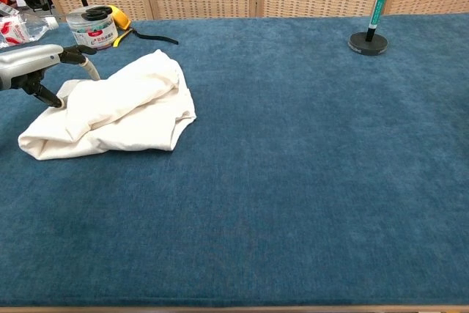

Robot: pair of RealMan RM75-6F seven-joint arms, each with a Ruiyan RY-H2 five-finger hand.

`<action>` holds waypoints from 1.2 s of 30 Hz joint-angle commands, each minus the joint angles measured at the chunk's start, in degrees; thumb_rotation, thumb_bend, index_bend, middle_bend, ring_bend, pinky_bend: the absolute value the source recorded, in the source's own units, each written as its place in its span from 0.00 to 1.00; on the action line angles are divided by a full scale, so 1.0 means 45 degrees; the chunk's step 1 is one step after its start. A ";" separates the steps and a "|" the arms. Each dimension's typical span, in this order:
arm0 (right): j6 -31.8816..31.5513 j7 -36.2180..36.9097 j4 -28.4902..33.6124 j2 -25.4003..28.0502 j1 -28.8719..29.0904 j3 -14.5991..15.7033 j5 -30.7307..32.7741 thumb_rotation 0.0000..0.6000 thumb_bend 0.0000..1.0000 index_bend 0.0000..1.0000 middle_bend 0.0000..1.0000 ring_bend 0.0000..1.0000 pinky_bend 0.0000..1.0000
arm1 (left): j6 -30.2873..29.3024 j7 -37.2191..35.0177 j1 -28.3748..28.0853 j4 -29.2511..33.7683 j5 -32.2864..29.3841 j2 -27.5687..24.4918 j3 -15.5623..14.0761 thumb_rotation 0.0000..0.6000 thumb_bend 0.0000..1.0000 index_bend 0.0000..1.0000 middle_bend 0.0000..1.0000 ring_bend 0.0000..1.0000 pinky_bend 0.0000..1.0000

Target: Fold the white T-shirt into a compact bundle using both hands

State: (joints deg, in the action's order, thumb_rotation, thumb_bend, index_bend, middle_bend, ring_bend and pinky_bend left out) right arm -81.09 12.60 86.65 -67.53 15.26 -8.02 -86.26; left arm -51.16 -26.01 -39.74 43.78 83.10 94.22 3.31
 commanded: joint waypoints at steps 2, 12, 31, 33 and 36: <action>-0.0001 -0.0024 0.0002 -0.0002 0.0000 0.0003 -0.0001 1.00 0.00 0.00 0.00 0.00 0.00 | -0.0104 -0.0085 0.0003 -0.0268 0.0026 0.0251 0.0016 1.00 0.51 0.37 0.00 0.00 0.00; -0.0032 0.0014 0.0020 0.0010 -0.0013 -0.0004 -0.0006 1.00 0.00 0.00 0.00 0.00 0.00 | -0.0327 -0.0090 0.0027 -0.0567 -0.0020 0.0665 0.0124 1.00 0.59 0.45 0.00 0.00 0.00; -0.0096 0.0028 0.0085 0.0059 -0.0040 -0.0008 -0.0036 1.00 0.00 0.00 0.00 0.00 0.00 | -0.4092 0.1442 0.0117 0.0037 0.1771 0.0948 -0.0190 1.00 0.63 0.65 0.00 0.00 0.00; -0.0093 0.0026 0.0099 0.0061 -0.0038 0.0000 -0.0050 1.00 0.00 0.00 0.00 0.00 0.00 | -0.4353 0.1989 0.0020 0.0103 0.2128 0.1032 -0.0365 1.00 0.61 0.65 0.00 0.00 0.00; -0.0103 0.0024 0.0119 0.0066 -0.0040 0.0010 -0.0076 1.00 0.00 0.00 0.00 0.00 0.00 | -0.4634 0.2933 -0.0152 0.0012 0.2622 0.1237 -0.0607 1.00 0.59 0.65 0.00 0.00 0.00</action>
State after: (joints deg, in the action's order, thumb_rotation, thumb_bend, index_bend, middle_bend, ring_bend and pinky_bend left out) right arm -81.56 12.71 87.19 -67.23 15.08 -7.98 -86.60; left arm -70.72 -15.59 -39.73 43.80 93.03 99.00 1.65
